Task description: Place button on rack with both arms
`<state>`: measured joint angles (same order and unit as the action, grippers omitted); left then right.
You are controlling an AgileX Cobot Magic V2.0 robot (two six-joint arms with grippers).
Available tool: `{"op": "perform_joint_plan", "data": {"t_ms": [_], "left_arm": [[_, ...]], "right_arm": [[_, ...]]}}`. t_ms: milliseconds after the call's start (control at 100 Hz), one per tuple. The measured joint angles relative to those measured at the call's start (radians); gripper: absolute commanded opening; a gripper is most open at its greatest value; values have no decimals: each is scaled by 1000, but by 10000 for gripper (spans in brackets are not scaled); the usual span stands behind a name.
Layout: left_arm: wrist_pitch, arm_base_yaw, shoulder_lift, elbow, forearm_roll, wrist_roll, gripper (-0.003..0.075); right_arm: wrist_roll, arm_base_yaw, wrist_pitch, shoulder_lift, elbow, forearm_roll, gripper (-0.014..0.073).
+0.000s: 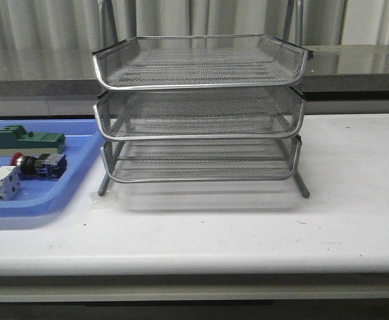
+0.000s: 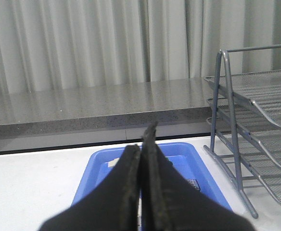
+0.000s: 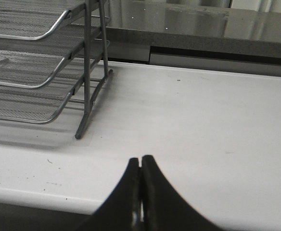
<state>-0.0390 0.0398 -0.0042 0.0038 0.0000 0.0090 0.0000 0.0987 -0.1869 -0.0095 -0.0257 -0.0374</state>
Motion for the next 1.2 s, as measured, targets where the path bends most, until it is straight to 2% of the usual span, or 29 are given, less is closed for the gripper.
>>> {"op": "perform_joint_plan", "data": {"t_ms": [730,1020,1200], "left_arm": [[0,0,0,0,0,0,-20],[0,0,0,0,0,0,-20],[0,0,0,0,0,0,-20]], "right_arm": [[0,0,3,0,0,0,-57],[0,0,141,0,0,2,-57],[0,0,66,0,94,45,-57]]}}
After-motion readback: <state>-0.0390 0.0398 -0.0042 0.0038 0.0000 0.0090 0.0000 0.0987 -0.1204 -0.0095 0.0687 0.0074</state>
